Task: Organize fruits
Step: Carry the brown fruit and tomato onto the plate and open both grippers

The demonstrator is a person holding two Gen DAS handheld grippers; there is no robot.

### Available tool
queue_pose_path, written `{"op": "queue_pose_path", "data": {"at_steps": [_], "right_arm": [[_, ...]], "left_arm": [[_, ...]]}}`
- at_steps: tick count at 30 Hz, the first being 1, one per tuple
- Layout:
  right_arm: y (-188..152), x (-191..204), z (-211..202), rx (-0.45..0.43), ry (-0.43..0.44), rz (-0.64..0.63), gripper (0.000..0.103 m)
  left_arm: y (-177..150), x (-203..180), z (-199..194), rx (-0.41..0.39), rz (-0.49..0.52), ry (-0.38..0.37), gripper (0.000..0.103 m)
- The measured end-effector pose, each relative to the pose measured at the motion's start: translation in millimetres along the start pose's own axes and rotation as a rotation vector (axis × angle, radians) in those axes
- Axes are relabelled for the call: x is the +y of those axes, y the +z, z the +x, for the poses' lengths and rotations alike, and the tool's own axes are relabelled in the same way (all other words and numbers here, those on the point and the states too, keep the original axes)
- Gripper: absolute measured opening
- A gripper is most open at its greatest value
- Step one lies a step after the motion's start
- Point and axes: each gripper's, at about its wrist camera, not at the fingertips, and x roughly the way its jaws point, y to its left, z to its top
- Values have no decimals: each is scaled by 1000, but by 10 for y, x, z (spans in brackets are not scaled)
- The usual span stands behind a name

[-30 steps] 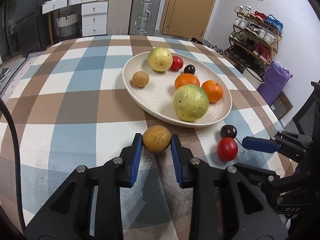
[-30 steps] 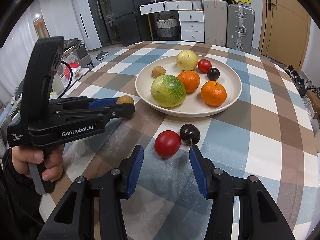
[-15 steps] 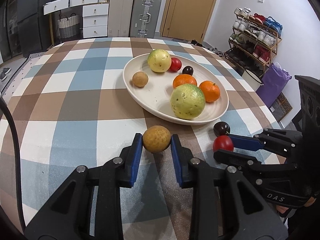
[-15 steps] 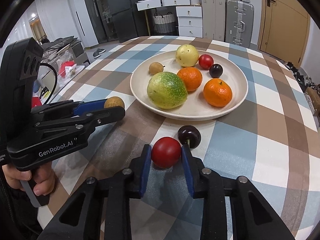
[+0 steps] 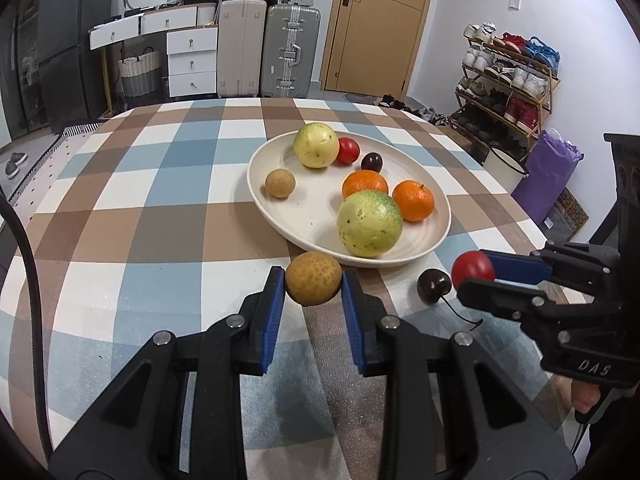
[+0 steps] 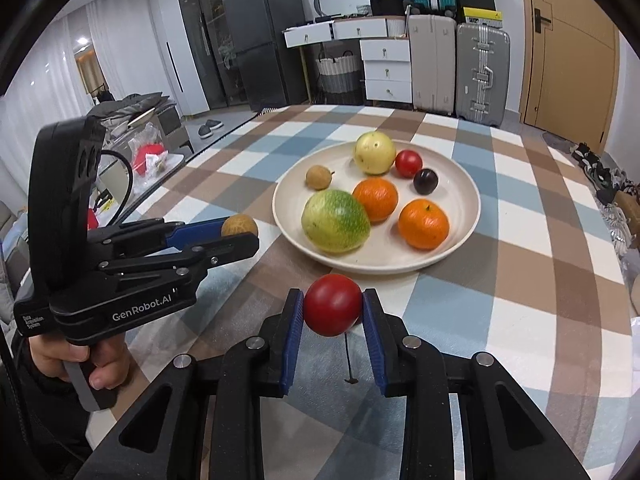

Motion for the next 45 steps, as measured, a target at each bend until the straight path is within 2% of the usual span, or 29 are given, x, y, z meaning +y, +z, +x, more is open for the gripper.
{"op": "queue_pose_path", "data": {"at_steps": [8, 20, 28, 36, 45], "right_arm": [[101, -135, -146, -67, 2, 8, 30], [329, -415, -218, -142, -6, 38, 30], [430, -591, -71, -161, 0, 73, 30], [508, -769, 242, -151, -7, 121, 30], [532, -847, 394, -170, -15, 147, 30]], "left_arm": [[94, -58, -114, -51, 17, 21, 26], [354, -48, -76, -107, 27, 39, 26], [530, -21, 138, -119, 20, 42, 26], [547, 48, 326, -107, 4, 46, 26], [564, 46, 493, -103, 20, 69, 26]]}}
